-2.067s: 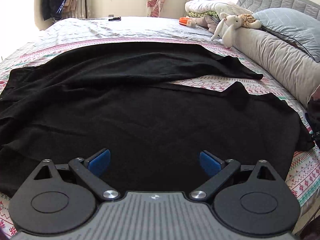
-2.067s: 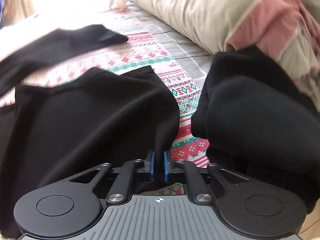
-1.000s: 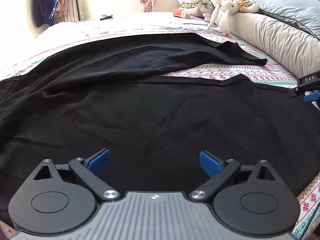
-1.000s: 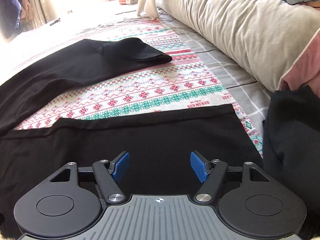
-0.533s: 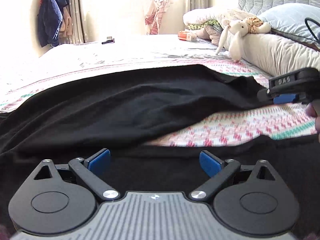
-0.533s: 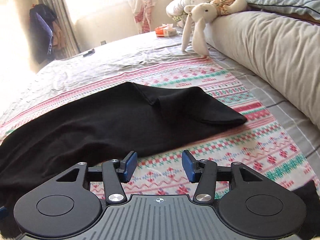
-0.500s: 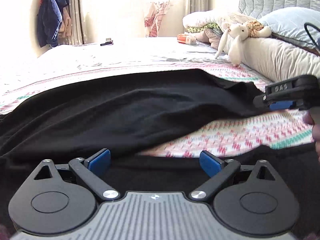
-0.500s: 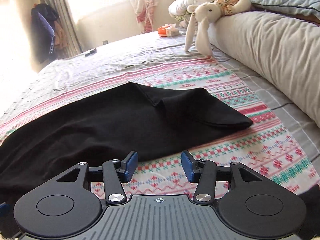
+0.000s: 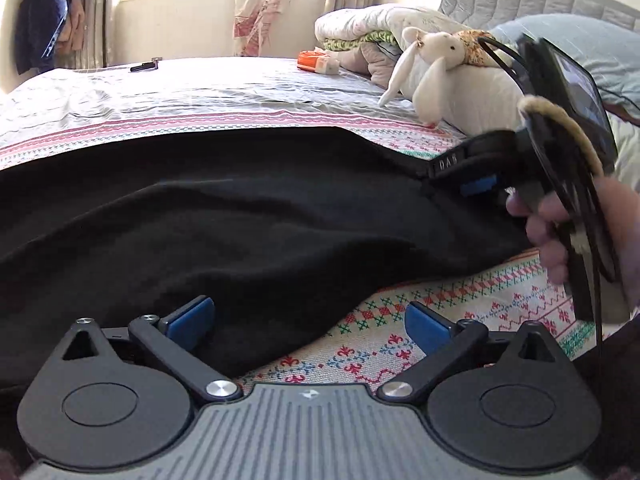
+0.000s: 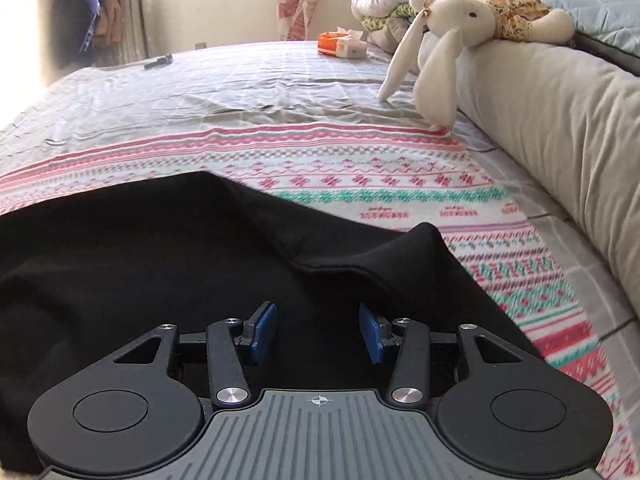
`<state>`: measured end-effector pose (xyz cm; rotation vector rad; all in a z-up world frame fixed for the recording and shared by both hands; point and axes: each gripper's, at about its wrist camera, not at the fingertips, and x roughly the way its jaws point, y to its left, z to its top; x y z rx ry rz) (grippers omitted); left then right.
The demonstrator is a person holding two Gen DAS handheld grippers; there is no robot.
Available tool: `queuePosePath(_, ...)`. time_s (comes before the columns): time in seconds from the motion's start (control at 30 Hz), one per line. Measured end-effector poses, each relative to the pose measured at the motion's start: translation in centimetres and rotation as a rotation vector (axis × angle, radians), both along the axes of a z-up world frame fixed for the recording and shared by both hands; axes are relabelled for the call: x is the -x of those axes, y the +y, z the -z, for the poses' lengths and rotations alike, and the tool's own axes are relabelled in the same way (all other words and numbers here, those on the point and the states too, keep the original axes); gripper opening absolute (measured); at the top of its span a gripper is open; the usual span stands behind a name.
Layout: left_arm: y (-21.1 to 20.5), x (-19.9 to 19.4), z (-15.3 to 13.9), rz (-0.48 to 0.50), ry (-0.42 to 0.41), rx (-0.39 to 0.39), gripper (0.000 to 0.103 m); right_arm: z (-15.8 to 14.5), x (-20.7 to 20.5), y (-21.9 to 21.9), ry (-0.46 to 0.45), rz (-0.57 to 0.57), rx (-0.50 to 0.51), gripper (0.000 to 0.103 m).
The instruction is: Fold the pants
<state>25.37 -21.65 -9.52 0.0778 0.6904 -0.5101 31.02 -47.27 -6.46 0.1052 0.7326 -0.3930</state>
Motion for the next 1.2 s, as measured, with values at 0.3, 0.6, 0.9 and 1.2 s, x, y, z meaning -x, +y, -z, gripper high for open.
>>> queuePosePath(0.3, 1.4, -0.6, 0.0, 0.002, 0.021, 0.078, 0.103, -1.7, -4.9, -9.6, -0.003, 0.330, 0.176, 0.047)
queuePosePath(0.6, 1.3, -1.1, -0.1, 0.003, 0.029, 0.111, 0.103, -3.3, -0.4, -10.6, -0.024, 0.321, 0.091, 0.067)
queuePosePath(0.9, 1.7, -1.5, -0.2, 0.033, 0.044, 0.169, 0.103, 0.0, 2.8, -10.5, 0.108, 0.288, 0.056, 0.066)
queuePosePath(1.2, 1.7, -1.3, 0.0, 0.087, 0.052, 0.182, 0.103, -0.1, 1.6, -14.2, -0.057, 0.266, -0.168, 0.044)
